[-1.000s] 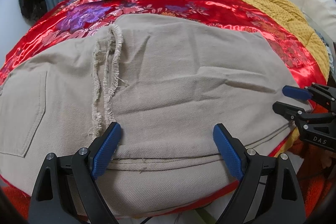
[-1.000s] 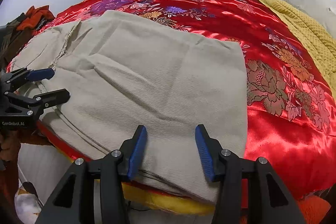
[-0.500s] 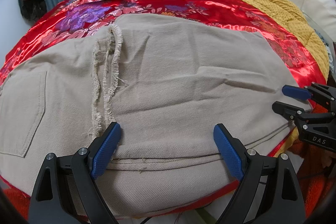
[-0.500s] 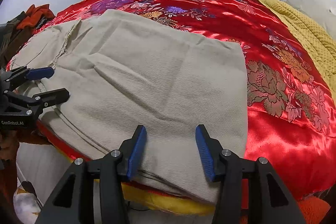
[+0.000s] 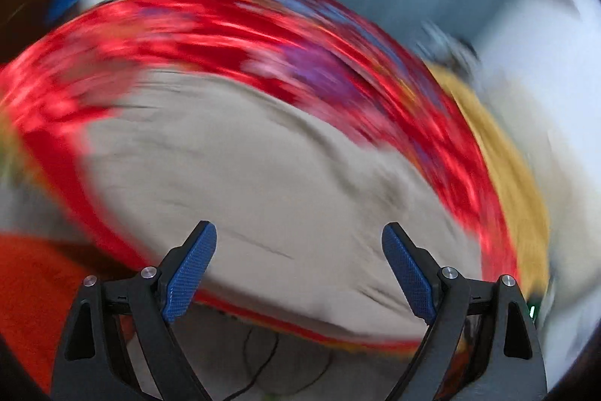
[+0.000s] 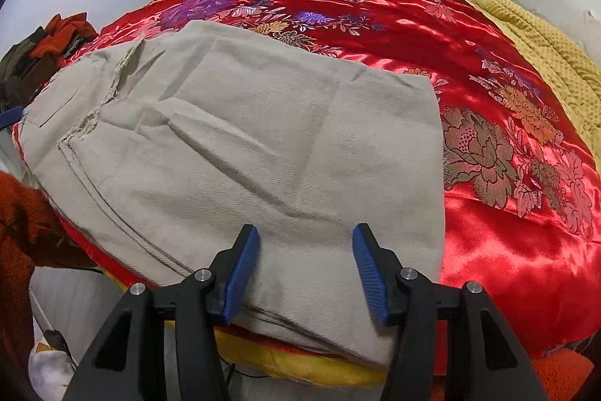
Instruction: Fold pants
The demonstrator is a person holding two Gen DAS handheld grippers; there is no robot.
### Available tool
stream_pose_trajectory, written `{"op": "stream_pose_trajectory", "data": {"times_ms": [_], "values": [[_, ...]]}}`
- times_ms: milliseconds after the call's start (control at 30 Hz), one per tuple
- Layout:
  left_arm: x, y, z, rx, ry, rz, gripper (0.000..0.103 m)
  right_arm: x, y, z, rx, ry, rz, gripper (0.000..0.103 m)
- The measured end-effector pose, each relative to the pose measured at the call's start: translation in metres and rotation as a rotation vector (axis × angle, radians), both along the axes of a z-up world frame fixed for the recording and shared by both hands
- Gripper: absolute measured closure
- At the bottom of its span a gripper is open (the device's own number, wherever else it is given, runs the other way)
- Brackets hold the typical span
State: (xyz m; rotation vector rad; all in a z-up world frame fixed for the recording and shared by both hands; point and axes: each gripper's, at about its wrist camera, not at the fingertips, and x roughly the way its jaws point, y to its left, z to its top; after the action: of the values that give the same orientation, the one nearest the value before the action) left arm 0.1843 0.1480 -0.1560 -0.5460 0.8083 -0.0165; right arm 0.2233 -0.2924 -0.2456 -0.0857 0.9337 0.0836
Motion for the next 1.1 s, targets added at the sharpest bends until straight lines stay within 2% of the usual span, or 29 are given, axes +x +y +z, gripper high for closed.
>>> {"op": "stream_pose_trajectory", "data": {"times_ms": [133, 167, 233, 267, 367, 533, 567, 800, 867, 900, 933, 1000, 1067, 1100], "values": [[-0.014, 0.088, -0.015, -0.18, -0.018, 0.218, 0.014, 0.0, 0.001, 0.0, 0.003, 0.002, -0.01, 0.047], [-0.016, 0.104, -0.019, -0.224, -0.026, 0.246, 0.018, 0.0, 0.001, 0.0, 0.003, 0.002, -0.011, 0.047], [-0.016, 0.122, -0.027, -0.273, -0.039, 0.259, 0.026, 0.001, 0.001, 0.0, 0.001, 0.002, -0.012, 0.047], [-0.017, 0.123, -0.03, -0.282, -0.042, 0.255, 0.033, 0.001, 0.002, 0.0, 0.0, 0.003, -0.012, 0.047], [-0.007, 0.128, -0.043, -0.312, -0.019, 0.236, 0.044, 0.002, 0.002, 0.0, 0.001, 0.003, -0.012, 0.047], [0.006, 0.131, -0.068, -0.392, 0.046, 0.261, 0.044, 0.002, 0.002, 0.0, 0.0, 0.002, -0.011, 0.047], [0.005, 0.131, -0.071, -0.405, 0.05, 0.268, 0.041, 0.002, 0.001, 0.0, 0.001, 0.003, -0.011, 0.047], [0.02, 0.126, -0.072, -0.395, 0.062, 0.224, 0.039, 0.002, 0.003, 0.0, 0.0, 0.003, -0.009, 0.046], [0.019, 0.124, -0.069, -0.389, 0.069, 0.242, 0.057, 0.002, 0.003, 0.001, 0.002, 0.003, -0.008, 0.046], [0.016, 0.125, -0.068, -0.377, 0.075, 0.26, 0.076, 0.002, 0.003, 0.001, 0.003, 0.003, -0.008, 0.046], [0.013, 0.127, -0.068, -0.396, 0.068, 0.264, 0.078, 0.002, 0.003, 0.0, 0.003, 0.003, -0.008, 0.046], [0.004, 0.128, -0.064, -0.422, 0.045, 0.279, 0.079, 0.002, 0.003, 0.001, 0.005, 0.001, -0.006, 0.046], [0.005, 0.124, -0.06, -0.379, 0.037, 0.265, 0.076, 0.001, 0.003, 0.0, 0.004, 0.0, -0.007, 0.046], [0.009, 0.122, -0.06, -0.366, 0.04, 0.255, 0.065, 0.001, 0.004, 0.0, 0.004, 0.0, -0.007, 0.046]]}}
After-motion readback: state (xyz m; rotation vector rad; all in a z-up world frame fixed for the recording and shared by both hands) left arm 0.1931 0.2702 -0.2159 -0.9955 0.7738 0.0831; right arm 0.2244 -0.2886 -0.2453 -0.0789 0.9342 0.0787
